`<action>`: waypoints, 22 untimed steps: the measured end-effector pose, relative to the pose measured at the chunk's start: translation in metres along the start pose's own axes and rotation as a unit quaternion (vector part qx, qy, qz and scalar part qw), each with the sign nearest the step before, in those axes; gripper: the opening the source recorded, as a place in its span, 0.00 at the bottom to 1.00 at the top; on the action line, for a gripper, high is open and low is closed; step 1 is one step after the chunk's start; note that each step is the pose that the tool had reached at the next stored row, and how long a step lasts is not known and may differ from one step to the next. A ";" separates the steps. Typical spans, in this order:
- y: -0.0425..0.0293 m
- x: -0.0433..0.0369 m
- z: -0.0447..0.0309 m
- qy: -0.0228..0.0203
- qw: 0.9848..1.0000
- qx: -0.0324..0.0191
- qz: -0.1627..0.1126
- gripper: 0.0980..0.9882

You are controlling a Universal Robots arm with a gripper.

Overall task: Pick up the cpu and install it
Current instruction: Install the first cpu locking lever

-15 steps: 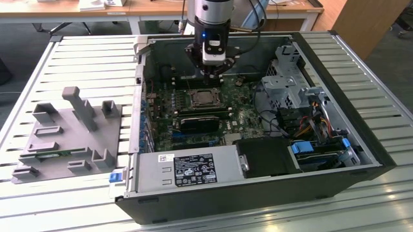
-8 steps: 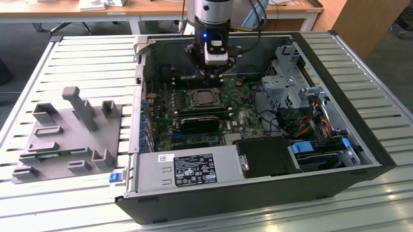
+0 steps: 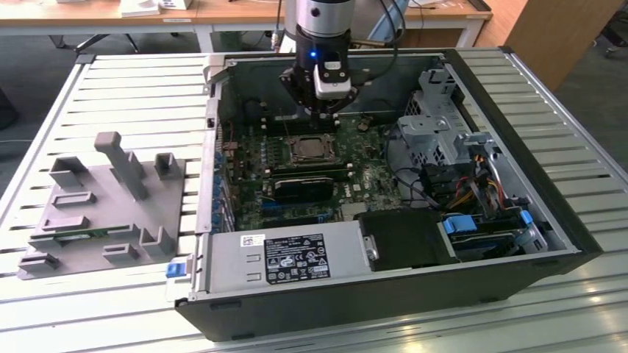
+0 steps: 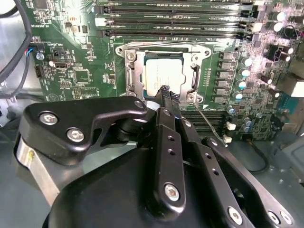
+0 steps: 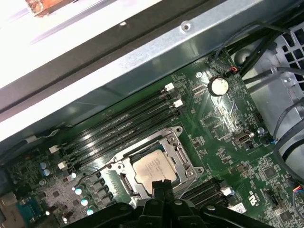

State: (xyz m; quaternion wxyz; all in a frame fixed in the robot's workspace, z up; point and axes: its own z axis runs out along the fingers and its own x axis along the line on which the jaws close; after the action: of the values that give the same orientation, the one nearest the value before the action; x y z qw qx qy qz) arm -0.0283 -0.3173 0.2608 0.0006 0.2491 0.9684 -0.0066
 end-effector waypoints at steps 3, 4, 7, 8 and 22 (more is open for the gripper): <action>0.0000 0.0000 0.0000 0.000 1.000 0.000 -0.011 0.01; 0.0000 0.0000 0.0000 0.000 1.000 0.000 -0.014 0.01; 0.0000 0.0000 0.0000 0.000 1.000 0.000 -0.025 0.01; 0.0000 0.0000 0.0000 0.000 1.000 0.000 -0.029 0.01; 0.0000 0.0000 0.0000 -0.001 0.996 0.000 -0.091 0.01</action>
State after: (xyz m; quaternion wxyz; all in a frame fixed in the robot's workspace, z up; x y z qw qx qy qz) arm -0.0283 -0.3173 0.2608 0.0012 0.1604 0.9870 -0.0065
